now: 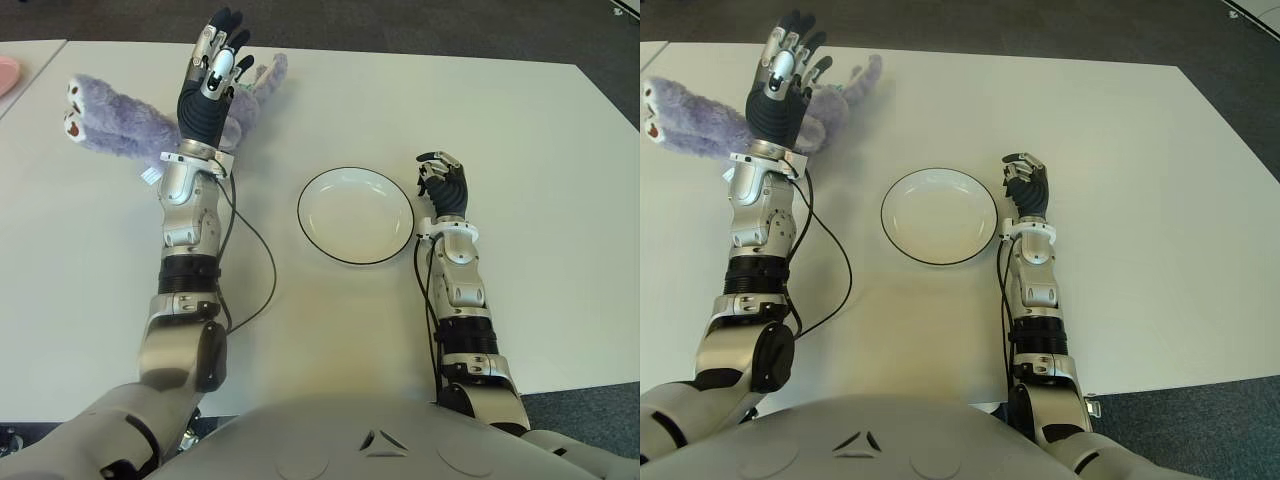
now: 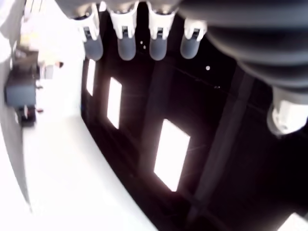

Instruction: Put the doll into the plate.

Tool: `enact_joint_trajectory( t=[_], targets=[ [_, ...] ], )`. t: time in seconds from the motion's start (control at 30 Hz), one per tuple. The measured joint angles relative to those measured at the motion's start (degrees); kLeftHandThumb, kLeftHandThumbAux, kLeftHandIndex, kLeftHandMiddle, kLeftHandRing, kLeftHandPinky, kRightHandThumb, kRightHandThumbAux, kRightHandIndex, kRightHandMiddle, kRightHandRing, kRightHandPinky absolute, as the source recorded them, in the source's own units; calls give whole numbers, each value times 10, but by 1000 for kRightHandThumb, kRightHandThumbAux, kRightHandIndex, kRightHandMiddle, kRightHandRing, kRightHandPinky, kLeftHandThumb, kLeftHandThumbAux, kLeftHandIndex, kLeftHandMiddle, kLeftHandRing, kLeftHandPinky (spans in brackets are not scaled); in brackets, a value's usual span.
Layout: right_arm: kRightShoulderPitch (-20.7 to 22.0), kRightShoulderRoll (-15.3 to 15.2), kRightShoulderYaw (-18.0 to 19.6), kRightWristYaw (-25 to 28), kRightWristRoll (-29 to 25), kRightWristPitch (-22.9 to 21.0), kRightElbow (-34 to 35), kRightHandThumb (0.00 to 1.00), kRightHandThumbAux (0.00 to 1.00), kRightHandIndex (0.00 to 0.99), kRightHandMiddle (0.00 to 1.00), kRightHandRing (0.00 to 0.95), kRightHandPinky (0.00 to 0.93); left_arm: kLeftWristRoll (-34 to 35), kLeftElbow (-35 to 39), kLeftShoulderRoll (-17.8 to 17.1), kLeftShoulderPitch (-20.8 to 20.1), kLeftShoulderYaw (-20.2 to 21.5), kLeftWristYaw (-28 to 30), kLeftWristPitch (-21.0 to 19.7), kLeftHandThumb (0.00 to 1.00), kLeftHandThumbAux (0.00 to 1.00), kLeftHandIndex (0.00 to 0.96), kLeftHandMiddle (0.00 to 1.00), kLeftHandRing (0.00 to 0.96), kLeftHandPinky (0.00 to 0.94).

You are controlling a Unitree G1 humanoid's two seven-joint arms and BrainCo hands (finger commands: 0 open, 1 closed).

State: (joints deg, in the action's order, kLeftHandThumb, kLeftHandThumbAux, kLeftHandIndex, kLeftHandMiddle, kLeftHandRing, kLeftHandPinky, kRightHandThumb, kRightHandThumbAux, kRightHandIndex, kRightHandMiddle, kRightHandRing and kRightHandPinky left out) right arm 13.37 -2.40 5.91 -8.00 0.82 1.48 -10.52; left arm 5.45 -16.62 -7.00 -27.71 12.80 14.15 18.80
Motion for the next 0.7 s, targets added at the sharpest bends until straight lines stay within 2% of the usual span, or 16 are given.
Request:
enact_joint_trajectory(
  t=[0.13, 0.3, 0.47, 0.7],
  targets=[
    [2, 0, -2, 0, 0, 0, 2, 715, 710, 443, 770, 772, 768, -98, 9, -26, 0, -15, -69, -6, 187, 210, 0, 0, 0, 0],
    [2, 1, -3, -1, 1, 0, 3, 715, 710, 443, 772, 773, 774, -217, 19, -61, 0, -40, -140, -31, 193, 174, 0, 0, 0, 0],
    [2, 1, -3, -3, 1, 0, 2, 715, 710, 443, 775, 780, 783, -340, 34, -98, 0, -72, -189, -65, 203, 148, 0, 0, 0, 0],
    [3, 2, -4, -6, 1, 0, -7, 714, 710, 443, 782, 792, 741, -509, 59, -145, 8, -136, -240, -125, 219, 141, 0, 0, 0, 0]
  ],
)
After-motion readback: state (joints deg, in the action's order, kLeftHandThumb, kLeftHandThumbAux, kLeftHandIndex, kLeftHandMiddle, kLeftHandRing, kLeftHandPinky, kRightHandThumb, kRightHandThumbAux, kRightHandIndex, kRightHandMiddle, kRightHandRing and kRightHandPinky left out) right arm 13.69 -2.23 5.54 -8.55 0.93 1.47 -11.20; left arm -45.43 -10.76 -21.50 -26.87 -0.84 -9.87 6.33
